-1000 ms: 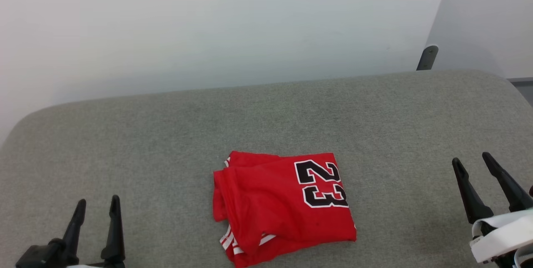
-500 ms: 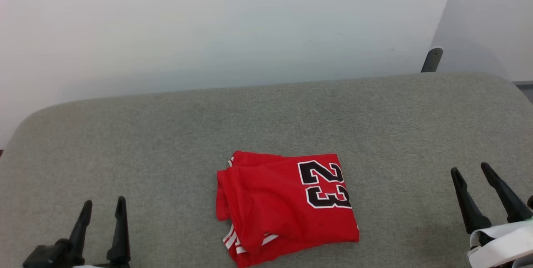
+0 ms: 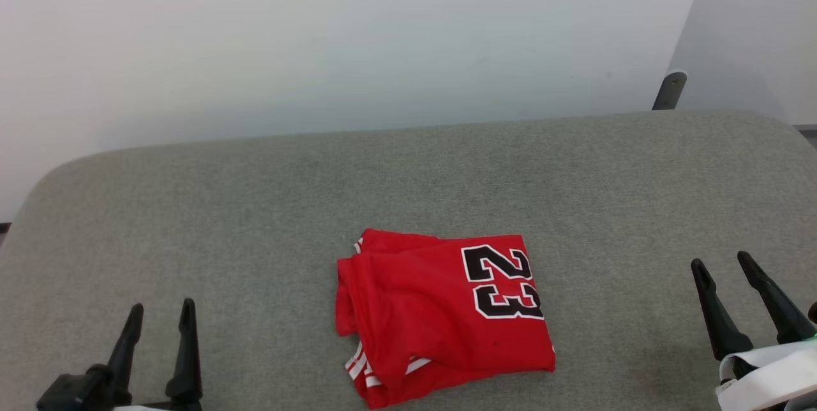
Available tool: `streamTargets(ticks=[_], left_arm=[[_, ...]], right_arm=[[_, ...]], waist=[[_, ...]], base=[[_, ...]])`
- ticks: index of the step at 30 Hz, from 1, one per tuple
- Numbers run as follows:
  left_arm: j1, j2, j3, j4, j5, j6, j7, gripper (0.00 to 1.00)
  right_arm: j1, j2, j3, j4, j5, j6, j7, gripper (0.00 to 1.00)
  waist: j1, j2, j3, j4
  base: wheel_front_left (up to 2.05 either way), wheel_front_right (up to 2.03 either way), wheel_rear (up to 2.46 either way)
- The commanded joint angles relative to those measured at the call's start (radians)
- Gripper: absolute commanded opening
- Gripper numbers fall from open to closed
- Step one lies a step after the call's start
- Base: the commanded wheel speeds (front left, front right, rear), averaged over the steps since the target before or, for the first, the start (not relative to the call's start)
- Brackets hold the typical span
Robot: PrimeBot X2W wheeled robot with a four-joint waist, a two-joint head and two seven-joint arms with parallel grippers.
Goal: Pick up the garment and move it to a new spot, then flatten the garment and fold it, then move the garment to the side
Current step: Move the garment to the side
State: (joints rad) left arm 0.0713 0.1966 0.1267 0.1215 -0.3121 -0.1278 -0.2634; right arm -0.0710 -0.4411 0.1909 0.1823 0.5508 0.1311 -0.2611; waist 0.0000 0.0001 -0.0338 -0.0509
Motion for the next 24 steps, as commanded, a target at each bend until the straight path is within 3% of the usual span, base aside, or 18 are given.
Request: streamTargets(ticks=[1,15,24], left_arm=[[0.001,0.0,-0.003,-0.002,0.004,-0.003,0.0,1.0],[-0.006,-0.004,-0.001,-0.007,0.027,-0.002,0.0,1.0],[-0.038,-0.019,-0.046,-0.015,0.03,-0.002,-0.001,1.0]], right_arm=[[0.011,0.002,0.0,-0.002,-0.004,-0.001,-0.004,1.0],[-0.094,-0.045,0.196,0.093,0.087,-0.001,0.025,1.0],[-0.214,-0.088,0.296,0.185,0.144,-0.001,0.168,1.0]], waist=[[0.0,-0.0001,0.002,0.003],[0.0,-0.0001,0.025,0.125],[0.0,-0.0001,0.104,0.248]], base=[[0.0,0.0,0.0],[0.0,0.0,0.0],[0.0,0.0,0.0]])
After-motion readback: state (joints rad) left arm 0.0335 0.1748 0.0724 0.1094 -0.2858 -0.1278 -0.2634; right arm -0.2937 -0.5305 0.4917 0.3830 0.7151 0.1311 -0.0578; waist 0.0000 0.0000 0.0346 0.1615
